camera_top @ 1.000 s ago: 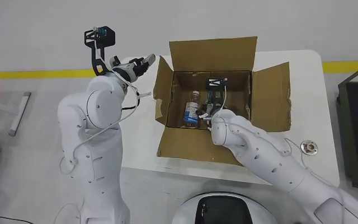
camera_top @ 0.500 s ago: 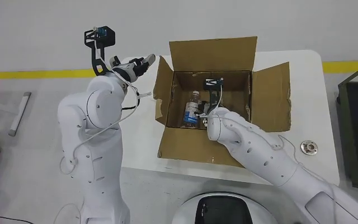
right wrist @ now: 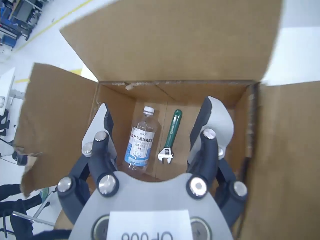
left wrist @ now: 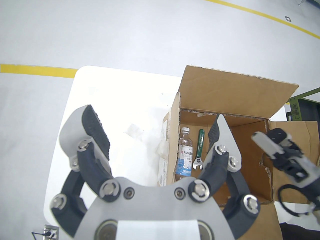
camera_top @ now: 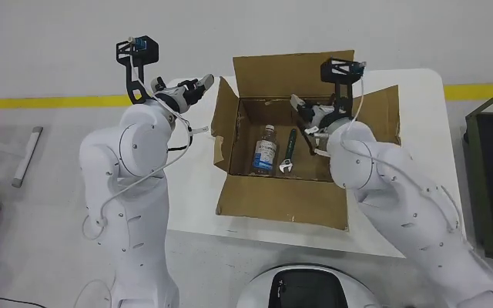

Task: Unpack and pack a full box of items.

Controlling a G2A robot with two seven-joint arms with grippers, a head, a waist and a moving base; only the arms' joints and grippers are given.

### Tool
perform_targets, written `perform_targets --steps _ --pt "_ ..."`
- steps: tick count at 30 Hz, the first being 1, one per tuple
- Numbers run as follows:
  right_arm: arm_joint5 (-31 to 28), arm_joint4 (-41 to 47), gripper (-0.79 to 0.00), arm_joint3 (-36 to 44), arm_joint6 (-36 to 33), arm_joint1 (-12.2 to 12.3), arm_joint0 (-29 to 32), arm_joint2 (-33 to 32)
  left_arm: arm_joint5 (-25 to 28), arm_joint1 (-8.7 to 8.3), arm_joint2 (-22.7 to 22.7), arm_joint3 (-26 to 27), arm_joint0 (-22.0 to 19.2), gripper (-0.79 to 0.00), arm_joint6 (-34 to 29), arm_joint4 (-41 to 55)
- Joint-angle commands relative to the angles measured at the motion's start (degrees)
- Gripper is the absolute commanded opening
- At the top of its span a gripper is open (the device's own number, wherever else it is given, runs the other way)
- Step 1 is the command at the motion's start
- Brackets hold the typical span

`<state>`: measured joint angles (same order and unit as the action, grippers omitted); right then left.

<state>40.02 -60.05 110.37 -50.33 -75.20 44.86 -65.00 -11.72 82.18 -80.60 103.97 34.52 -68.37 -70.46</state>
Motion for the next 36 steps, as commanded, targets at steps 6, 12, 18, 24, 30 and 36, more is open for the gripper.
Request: perform_targets --steps 6,12,18,24,30,36 --pt "-10.8 -7.3 -0.166 11.0 -12.6 2.8 3.2 -16.8 0.0 0.00 0.0 0.0 0.0 0.000 0.0 0.0" --pt "-22.8 -11.8 -0.111 15.6 -25.0 4.8 7.3 -30.8 0.0 0.00 0.0 0.0 0.0 0.000 0.0 0.0" --pt "-32.2 -10.4 -0.120 18.0 -35.9 6.2 11.9 -42.5 0.0 0.00 0.0 0.0 0.0 0.000 0.0 0.0" --pt "-38.2 -7.3 -0.234 16.2 -37.7 7.2 21.2 -46.7 0.0 0.00 0.0 0.0 0.0 0.000 0.0 0.0" --pt "-39.0 -2.9 -0.299 17.4 -37.7 8.3 32.8 -46.1 0.0 0.00 0.0 0.0 0.0 0.000 0.0 0.0" --pt "-40.2 -4.6 -0.394 18.4 -37.7 9.8 39.7 -45.5 0.0 0.00 0.0 0.0 0.0 0.000 0.0 0.0"
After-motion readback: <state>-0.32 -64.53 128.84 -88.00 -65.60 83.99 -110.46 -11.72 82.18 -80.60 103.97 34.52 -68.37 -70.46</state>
